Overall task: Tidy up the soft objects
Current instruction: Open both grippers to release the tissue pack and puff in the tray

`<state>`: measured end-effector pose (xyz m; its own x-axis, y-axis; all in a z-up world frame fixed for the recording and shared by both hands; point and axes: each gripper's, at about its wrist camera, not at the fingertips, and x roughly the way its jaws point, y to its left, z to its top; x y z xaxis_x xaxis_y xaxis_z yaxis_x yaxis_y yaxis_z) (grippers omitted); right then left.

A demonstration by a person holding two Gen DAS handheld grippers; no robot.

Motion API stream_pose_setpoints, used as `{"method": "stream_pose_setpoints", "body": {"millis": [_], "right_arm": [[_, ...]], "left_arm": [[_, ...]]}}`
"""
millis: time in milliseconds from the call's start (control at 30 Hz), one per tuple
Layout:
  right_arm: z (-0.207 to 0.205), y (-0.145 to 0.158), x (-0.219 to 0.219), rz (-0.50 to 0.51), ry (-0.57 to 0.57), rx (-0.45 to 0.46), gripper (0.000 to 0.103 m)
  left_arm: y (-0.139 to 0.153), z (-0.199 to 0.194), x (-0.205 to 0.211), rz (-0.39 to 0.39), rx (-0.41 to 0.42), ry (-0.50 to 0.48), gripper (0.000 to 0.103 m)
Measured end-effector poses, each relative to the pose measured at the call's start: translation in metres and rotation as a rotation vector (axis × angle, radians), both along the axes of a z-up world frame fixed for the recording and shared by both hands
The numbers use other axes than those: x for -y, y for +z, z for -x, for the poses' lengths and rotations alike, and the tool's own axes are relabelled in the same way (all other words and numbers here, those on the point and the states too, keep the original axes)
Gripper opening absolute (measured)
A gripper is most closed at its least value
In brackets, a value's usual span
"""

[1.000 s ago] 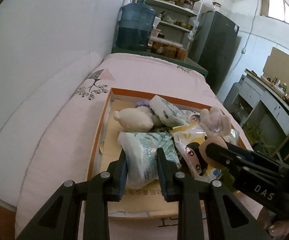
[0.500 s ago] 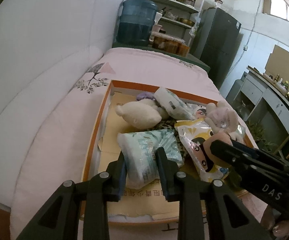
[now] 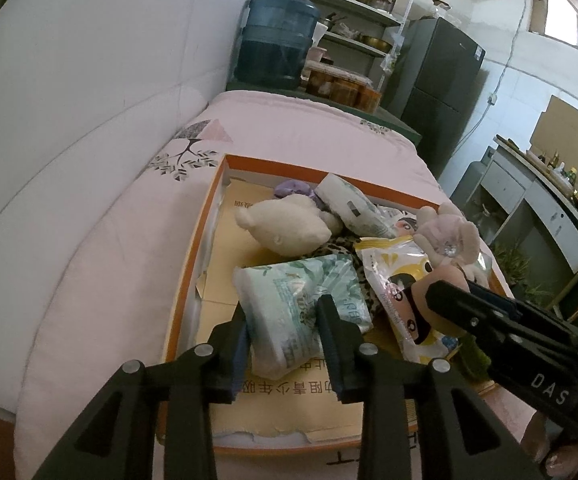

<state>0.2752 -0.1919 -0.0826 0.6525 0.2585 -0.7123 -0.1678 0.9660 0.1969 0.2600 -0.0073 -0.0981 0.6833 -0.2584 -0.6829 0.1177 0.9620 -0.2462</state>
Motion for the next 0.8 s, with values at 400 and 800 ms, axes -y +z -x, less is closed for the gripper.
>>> {"method": "stream_pose_setpoints", "body": {"millis": [400,800], "right_arm": [[0.002,0.004,0.000,0.010,-0.007,0.013,0.047],[0.007,0.011,-0.001,0.006,-0.011,0.030,0.047]], "left_arm": [[0.005,0.006,-0.004,-0.011,0.021,0.020,0.044],[0.028,0.017,-0.007,-0.011,0.089,0.034,0.047]]}}
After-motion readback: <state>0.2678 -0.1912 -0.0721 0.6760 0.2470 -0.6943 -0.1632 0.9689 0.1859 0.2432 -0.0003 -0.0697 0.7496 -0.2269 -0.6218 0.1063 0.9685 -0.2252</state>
